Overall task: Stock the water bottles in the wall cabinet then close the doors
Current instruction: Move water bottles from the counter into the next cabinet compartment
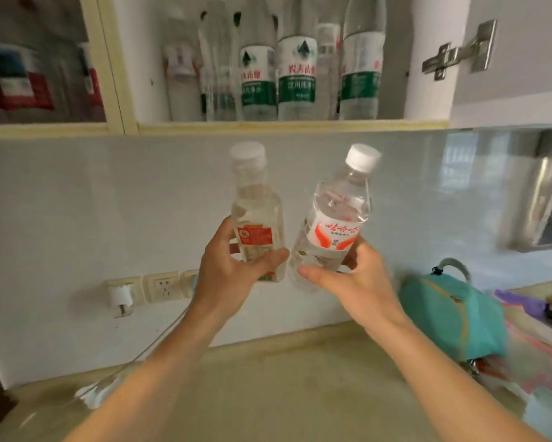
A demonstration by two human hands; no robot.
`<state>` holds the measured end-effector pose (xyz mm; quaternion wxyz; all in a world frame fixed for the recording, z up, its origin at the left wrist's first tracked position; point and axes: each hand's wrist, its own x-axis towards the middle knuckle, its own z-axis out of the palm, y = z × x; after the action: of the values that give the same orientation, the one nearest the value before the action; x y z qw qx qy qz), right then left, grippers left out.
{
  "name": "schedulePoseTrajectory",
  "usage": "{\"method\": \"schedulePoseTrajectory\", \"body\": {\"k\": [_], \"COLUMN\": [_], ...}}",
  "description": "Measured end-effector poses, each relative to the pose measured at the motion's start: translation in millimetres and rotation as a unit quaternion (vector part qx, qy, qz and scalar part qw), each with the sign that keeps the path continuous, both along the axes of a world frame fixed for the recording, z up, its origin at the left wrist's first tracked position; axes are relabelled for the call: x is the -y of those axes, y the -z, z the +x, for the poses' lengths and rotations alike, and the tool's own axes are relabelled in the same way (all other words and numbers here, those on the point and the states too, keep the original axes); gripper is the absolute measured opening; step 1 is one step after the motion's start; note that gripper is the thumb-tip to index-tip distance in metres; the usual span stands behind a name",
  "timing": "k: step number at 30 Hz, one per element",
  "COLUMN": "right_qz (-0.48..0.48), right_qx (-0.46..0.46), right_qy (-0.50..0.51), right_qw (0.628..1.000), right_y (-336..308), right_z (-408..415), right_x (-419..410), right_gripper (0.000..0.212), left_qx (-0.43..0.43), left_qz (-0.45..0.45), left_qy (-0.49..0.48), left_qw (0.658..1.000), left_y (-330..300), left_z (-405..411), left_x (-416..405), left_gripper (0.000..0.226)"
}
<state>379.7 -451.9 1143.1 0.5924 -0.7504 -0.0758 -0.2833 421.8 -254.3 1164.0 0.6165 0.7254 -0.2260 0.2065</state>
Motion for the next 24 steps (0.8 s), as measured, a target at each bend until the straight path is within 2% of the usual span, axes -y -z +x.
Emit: {"method": "schedulePoseTrajectory", "body": {"k": [6, 9, 13, 15, 18, 22, 24], "right_qz": [-0.03, -0.049, -0.079, -0.091, -0.09, -0.102, -0.132], "right_qx": [0.12, 0.174, 0.166, 0.128, 0.063, 0.026, 0.03], "right_qy": [0.037, 0.062, 0.096, 0.097, 0.094, 0.118, 0.159], "right_qw": [0.992, 0.982, 0.978, 0.983, 0.989, 0.987, 0.978], "right_y": [-116.9, -170.5, -229.4, -249.6, -263.1, -261.9, -260.2], "right_z": [-10.2, -10.6, -2.5, 9.3, 32.2, 61.1, 71.8], "right_x": [23.1, 36.0, 53.3, 62.6, 71.5, 79.4, 83.4], "right_gripper": [0.054, 0.044, 0.053, 0.054, 0.05, 0.032, 0.033], "left_qx": [0.092, 0.135, 0.159, 0.147, 0.071, -0.007, -0.017], "left_qz": [-0.021, -0.035, -0.022, -0.002, 0.039, 0.043, 0.05], "left_qy": [0.027, 0.044, 0.048, 0.029, -0.015, -0.031, -0.04], "left_qw": [0.995, 0.989, 0.986, 0.989, 0.997, 0.999, 0.998], "left_y": [-107.8, -159.7, -212.7, -231.3, -243.9, -240.8, -242.4], "left_z": [-7.1, -9.8, -1.8, 9.4, 34.2, 69.7, 81.3], "left_x": [16.9, 26.8, 38.0, 42.5, 47.6, 47.8, 46.9], "left_gripper": [0.049, 0.044, 0.042, 0.041, 0.047, 0.031, 0.026]}}
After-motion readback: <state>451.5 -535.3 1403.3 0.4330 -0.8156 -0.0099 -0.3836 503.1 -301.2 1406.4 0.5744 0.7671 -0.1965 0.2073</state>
